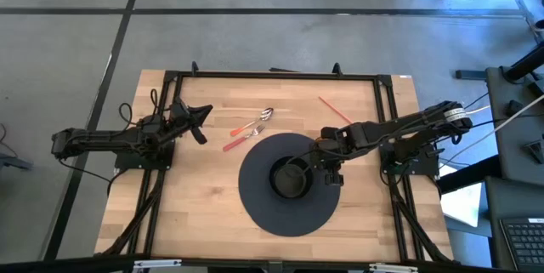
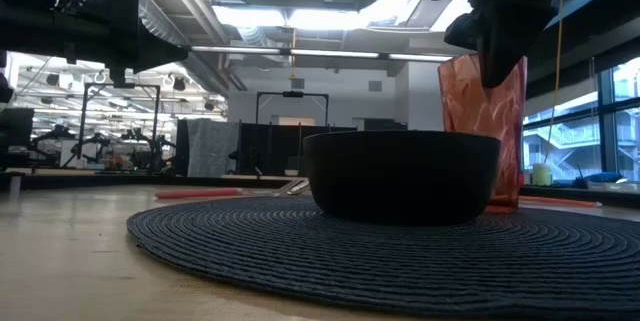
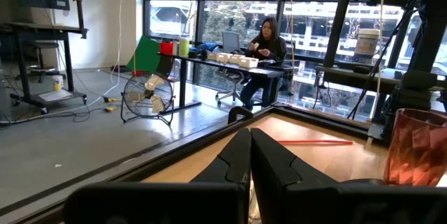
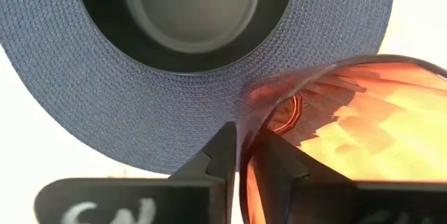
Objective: Pick & Place Utensil
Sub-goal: Put the brown cup at the top right of the black table mat, then put the orange straw into the brown cup
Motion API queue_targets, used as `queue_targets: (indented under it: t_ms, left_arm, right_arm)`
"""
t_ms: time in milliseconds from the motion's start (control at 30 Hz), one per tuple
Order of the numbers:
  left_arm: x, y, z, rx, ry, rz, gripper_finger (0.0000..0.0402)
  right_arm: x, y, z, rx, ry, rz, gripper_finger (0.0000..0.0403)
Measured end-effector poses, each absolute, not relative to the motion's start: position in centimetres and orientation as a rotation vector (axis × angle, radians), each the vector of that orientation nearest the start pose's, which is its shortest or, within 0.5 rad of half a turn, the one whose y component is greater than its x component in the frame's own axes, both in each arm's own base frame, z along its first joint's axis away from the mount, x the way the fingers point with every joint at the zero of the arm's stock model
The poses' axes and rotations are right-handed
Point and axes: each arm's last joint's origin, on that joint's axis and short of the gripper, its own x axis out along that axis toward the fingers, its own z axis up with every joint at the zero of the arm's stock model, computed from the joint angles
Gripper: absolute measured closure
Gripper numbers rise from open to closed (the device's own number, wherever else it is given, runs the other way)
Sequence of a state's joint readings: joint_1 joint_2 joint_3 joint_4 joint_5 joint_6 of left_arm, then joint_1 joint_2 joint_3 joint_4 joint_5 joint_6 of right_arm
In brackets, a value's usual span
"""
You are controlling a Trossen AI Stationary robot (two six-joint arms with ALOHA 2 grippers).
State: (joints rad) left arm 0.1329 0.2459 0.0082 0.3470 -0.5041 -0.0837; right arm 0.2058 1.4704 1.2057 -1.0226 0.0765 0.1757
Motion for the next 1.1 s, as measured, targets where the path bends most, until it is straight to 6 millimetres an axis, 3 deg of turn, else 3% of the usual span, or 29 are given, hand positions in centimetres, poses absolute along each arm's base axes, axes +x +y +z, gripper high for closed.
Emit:
queue_targets:
  t_ms: [233, 600, 900, 1100]
  left_arm:
    - [10.6, 2.8, 17.9, -0.101, -0.136, 0.631, 0.0398]
    - [10.6, 2.8, 17.9, -0.101, -0.135, 0.632, 0.0398]
    - [10.6, 2.8, 17.9, -0.101, -0.136, 0.631, 0.0398]
    - [10.6, 2.8, 17.9, -0.101, -0.135, 0.631, 0.0398]
  right_arm:
    - [26.7, 5.3, 27.6, -0.031, 1.254, -0.005, 0.0316]
    - [25.6, 5.1, 33.3, -0.022, 1.266, -0.023, 0.0273]
    - [25.3, 4.2, 39.3, -0.182, 1.036, -0.229, 0.0301]
    - [23.3, 3.8, 40.4, -0.223, 0.977, -0.178, 0.0365]
